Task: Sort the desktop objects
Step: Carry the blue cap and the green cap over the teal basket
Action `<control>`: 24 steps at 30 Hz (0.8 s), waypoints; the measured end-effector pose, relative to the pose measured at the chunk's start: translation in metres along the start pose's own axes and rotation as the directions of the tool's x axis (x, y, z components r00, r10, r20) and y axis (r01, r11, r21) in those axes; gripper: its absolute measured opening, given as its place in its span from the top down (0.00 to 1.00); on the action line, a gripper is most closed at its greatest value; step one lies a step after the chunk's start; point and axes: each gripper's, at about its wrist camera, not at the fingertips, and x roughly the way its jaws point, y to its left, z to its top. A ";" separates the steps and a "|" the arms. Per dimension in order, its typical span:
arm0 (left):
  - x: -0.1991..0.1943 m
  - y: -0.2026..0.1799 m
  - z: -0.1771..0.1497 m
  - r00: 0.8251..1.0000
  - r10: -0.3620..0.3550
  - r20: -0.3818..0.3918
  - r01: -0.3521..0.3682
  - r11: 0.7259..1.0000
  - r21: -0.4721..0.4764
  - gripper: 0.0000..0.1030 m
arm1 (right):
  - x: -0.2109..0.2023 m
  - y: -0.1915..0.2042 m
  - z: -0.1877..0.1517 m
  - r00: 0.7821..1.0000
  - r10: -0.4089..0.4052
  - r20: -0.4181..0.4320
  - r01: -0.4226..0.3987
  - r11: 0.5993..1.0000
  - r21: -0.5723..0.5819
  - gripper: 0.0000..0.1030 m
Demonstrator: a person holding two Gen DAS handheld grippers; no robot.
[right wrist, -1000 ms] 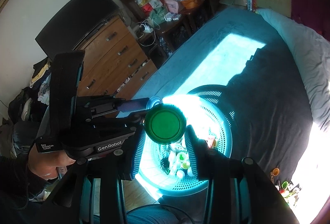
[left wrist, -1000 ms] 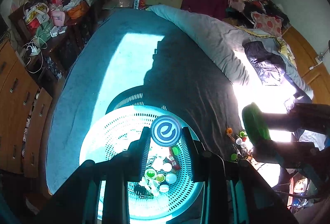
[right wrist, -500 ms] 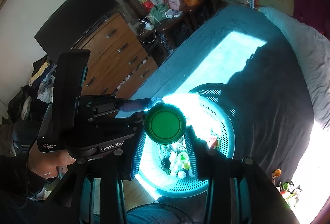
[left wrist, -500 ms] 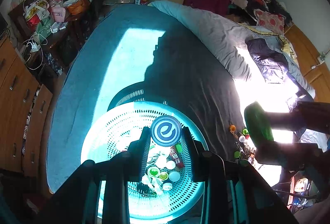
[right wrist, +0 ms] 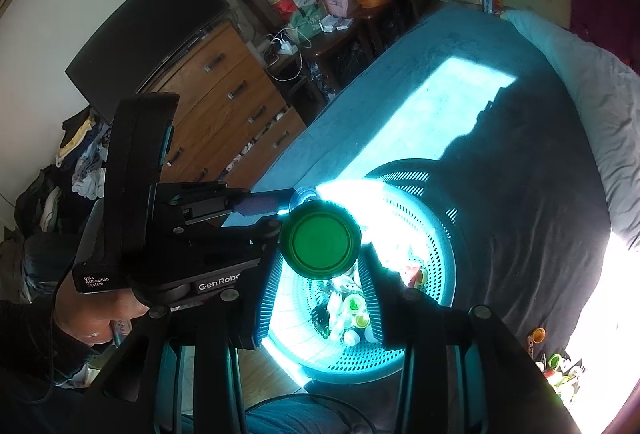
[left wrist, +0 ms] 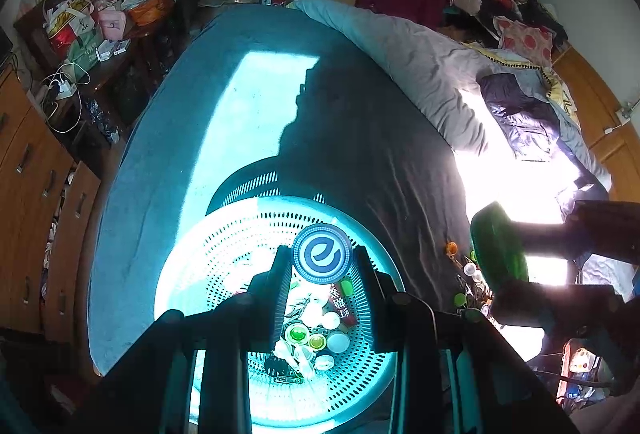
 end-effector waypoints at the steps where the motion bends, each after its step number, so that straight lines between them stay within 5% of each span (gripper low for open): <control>1: 0.001 0.001 0.001 1.000 -0.001 -0.002 0.001 1.000 -0.001 0.70 | 0.001 0.000 0.000 1.000 0.001 -0.002 -0.001 1.000 0.000 0.64; 15: 0.009 0.001 -0.001 1.000 0.010 -0.028 -0.010 1.000 0.011 0.70 | 0.007 0.004 0.001 1.000 0.009 -0.007 -0.009 1.000 0.004 0.62; 18: 0.010 0.009 -0.004 0.998 0.062 -0.024 -0.063 0.998 -0.025 0.53 | 0.008 0.003 0.000 1.000 0.011 0.002 -0.011 1.000 0.016 0.57; 24: 0.006 0.022 -0.006 0.994 0.105 -0.010 -0.106 0.993 -0.049 0.53 | 0.007 0.007 -0.001 1.000 0.011 0.011 -0.011 1.000 0.000 0.56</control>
